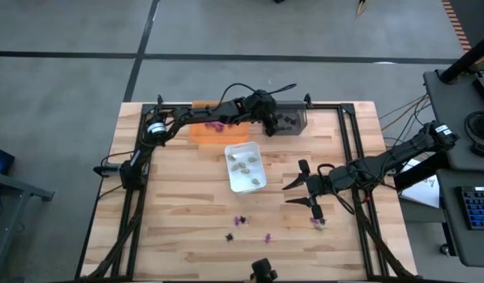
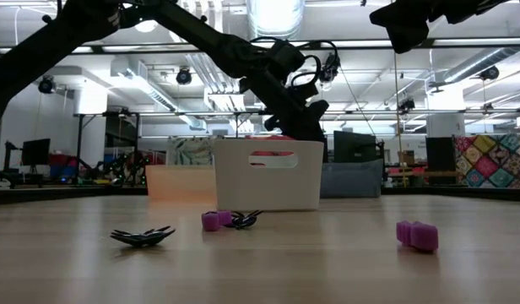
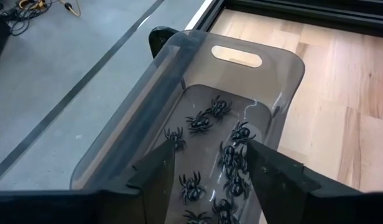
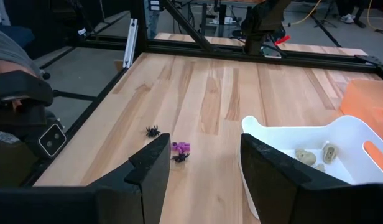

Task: Sort Halloween decoration
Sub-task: Put the purple skeleton toy into the orange bin

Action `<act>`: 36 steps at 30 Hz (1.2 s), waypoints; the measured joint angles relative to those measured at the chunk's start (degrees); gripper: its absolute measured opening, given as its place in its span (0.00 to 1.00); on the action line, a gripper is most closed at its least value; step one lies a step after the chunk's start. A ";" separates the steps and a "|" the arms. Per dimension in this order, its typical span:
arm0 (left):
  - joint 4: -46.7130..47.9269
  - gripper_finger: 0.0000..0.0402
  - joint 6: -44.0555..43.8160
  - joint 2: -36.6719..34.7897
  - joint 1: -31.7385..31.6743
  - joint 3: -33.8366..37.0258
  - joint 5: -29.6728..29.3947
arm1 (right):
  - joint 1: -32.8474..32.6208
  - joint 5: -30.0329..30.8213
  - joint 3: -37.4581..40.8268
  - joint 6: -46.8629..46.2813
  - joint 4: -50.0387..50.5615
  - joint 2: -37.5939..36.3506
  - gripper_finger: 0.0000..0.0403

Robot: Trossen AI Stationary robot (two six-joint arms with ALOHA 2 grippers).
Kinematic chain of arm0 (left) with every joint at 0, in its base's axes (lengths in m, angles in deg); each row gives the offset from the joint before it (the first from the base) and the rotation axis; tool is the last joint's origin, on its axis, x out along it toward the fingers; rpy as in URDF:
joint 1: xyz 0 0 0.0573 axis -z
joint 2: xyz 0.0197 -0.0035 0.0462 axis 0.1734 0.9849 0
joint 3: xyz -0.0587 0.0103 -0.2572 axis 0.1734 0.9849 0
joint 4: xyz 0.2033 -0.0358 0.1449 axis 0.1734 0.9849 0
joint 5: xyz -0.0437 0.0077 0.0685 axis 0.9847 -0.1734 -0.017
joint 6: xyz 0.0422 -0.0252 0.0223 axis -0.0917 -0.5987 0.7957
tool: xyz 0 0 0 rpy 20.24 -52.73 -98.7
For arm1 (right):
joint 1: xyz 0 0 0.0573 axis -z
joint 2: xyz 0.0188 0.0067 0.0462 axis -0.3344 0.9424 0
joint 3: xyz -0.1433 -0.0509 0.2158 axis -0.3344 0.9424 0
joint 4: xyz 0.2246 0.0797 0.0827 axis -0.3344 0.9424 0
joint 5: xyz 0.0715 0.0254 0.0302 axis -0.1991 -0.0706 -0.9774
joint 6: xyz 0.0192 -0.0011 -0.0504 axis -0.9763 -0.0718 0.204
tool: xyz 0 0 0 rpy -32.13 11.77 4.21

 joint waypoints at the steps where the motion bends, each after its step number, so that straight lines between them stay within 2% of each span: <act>1: 0.00 0.46 0.00 0.00 0.00 0.00 0.00 | 0.00 0.00 0.00 -0.02 0.01 0.00 0.45; 8: 0.09 0.46 0.01 -1.34 0.25 -0.17 0.02 | 0.00 0.00 0.00 -0.16 0.02 0.00 0.45; 15: 0.83 0.43 0.92 -6.28 1.65 -0.33 0.04 | 0.00 0.07 0.00 -2.82 -0.12 0.02 0.45; 29: 2.70 0.42 2.12 -14.08 8.68 1.51 0.07 | 0.00 0.11 0.00 -7.02 -0.55 0.02 0.45; 36: 0.93 0.42 2.17 -18.90 12.89 7.14 0.09 | 0.00 0.06 0.00 -9.71 -0.34 0.02 0.45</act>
